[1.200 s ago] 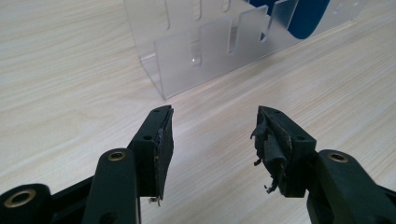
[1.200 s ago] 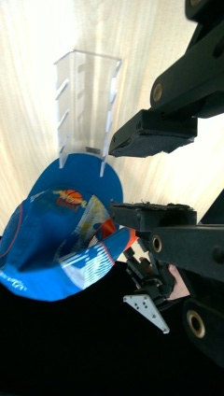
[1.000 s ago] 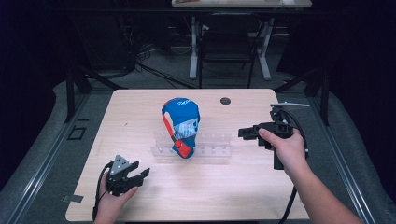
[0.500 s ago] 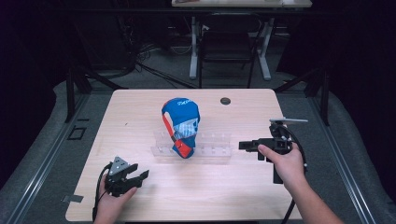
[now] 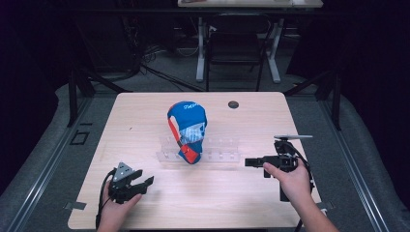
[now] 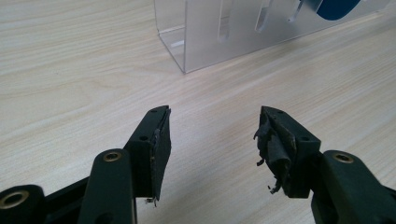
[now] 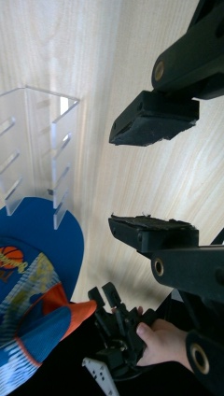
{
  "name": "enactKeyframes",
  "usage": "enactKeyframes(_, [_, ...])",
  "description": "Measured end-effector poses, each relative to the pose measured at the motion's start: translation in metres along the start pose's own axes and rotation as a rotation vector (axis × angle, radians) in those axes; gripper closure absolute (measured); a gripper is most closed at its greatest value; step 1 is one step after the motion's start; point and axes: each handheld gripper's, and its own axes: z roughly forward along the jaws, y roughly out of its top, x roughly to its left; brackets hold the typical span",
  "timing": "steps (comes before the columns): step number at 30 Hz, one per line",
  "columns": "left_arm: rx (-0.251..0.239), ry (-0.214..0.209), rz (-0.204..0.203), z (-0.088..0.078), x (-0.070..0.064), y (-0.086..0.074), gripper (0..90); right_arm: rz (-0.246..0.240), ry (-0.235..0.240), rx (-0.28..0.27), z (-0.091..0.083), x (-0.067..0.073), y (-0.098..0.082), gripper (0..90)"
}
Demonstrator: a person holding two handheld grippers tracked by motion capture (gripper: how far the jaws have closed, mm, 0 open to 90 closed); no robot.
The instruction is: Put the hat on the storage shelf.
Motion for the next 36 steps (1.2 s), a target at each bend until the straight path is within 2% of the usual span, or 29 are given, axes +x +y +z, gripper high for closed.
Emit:
enactKeyframes(12, [-0.003,-0.001,0.003,0.001,0.0,-0.001,44.5,-0.023,-0.032,0.001,0.018,-0.016,-0.028,52.1])
enactKeyframes(16, [0.005,-0.001,0.005,0.002,0.0,-0.001,44.5,-0.033,-0.045,-0.018,0.022,-0.02,-0.037,52.0])
enactKeyframes(19, [0.014,0.0,0.009,0.002,-0.001,-0.001,44.5,-0.057,-0.049,-0.029,0.025,-0.021,-0.043,51.4])
enactKeyframes(22, [0.015,-0.002,0.012,0.002,-0.001,-0.001,44.5,-0.059,-0.052,-0.037,0.028,-0.025,-0.049,50.7])
enactKeyframes(25, [0.011,-0.005,0.014,0.002,-0.001,-0.001,44.5,-0.085,-0.081,-0.048,0.032,-0.029,-0.056,50.3])
enactKeyframes(28, [0.014,-0.004,0.015,0.002,-0.001,-0.001,44.5,-0.105,-0.085,-0.053,0.033,-0.032,-0.059,50.3])
enactKeyframes(31, [0.016,-0.006,0.016,0.002,-0.001,-0.001,44.5,-0.097,-0.075,-0.075,0.032,-0.039,-0.064,50.1])
enactKeyframes(36, [0.012,-0.007,0.015,0.004,-0.002,-0.002,44.5,-0.091,-0.099,-0.095,0.033,-0.046,-0.07,49.2])
